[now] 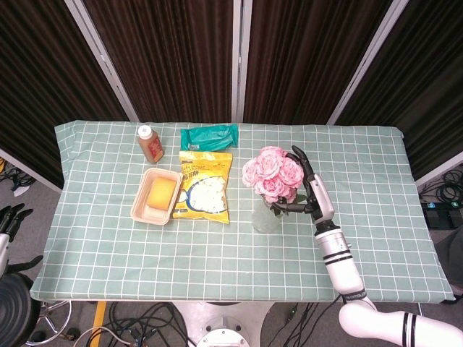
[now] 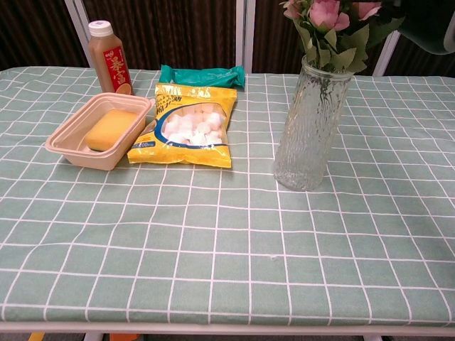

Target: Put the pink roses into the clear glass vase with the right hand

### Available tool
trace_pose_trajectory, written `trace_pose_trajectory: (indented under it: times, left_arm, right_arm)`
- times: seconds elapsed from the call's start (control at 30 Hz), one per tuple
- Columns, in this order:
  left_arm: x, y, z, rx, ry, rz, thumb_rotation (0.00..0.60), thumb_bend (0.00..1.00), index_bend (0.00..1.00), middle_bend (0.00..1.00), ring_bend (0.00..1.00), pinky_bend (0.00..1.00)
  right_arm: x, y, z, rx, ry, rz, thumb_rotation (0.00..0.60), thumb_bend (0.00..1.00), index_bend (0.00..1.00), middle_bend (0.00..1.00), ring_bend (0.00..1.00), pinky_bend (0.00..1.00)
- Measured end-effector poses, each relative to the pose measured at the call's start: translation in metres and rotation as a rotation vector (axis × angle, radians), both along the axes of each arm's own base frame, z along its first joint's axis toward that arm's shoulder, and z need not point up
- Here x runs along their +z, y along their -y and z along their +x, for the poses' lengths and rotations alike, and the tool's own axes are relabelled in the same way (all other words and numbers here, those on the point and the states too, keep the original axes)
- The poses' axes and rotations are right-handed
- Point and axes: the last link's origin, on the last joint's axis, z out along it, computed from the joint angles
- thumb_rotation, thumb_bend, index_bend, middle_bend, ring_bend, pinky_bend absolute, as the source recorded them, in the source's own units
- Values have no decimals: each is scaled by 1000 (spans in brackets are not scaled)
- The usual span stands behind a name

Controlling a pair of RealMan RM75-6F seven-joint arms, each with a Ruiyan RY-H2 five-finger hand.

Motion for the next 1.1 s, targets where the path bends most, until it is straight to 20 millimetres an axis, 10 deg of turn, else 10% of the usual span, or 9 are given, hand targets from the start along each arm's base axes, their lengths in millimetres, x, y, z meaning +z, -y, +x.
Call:
trace_pose_trajectory:
  times: [0.33, 0.7, 1.1]
  left_arm:
    - [2, 1, 3, -13, 3, 10, 600, 81, 133, 54, 0, 109]
    - [-1, 3, 12, -64, 17, 49, 600, 81, 133, 52, 0, 109]
    - [-4, 4, 15, -91, 7, 60, 600, 82, 133, 43, 0, 109]
  right_arm:
    - [37, -28, -47, 23, -352, -140, 600, 0, 0, 0, 0, 0]
    - [62, -96, -162, -174, -1205, -321, 600, 0, 0, 0, 0, 0]
    - [63, -159, -219, -292, -1242, -297, 600, 0, 0, 0, 0, 0]
